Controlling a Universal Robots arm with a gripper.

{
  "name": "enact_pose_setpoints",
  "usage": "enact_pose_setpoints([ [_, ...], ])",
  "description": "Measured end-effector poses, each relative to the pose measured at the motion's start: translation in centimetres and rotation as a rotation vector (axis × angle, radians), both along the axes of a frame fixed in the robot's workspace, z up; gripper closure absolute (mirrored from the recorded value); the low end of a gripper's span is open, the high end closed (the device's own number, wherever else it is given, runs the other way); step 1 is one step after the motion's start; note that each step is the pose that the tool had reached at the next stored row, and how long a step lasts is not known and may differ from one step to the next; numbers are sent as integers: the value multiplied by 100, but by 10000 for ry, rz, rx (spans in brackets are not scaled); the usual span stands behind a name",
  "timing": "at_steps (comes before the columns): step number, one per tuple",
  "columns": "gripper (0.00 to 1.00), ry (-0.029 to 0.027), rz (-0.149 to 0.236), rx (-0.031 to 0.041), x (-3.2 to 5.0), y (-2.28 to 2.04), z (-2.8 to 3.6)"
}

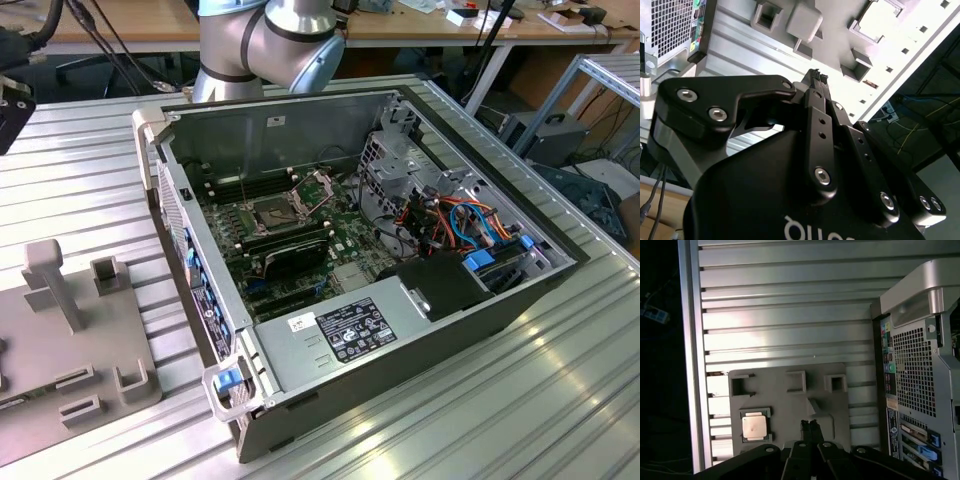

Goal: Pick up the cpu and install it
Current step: 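Reach for the cpu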

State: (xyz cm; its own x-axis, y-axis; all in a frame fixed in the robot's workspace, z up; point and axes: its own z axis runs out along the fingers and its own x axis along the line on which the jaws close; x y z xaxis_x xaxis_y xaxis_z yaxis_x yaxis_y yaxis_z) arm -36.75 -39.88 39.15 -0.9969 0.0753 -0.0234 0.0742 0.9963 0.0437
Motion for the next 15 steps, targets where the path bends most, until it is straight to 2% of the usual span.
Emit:
enact_pose_setpoints([
  [4, 89, 0, 0, -5, -132, 0, -4],
  [7, 89, 31, 235, -29, -159, 1, -24],
  [8, 89, 52, 254, -42, -167, 0, -29],
  [10, 89, 151, 316, -68, -189, 0, -55],
  [15, 89, 316, 441, -78, -215, -1, -111],
])
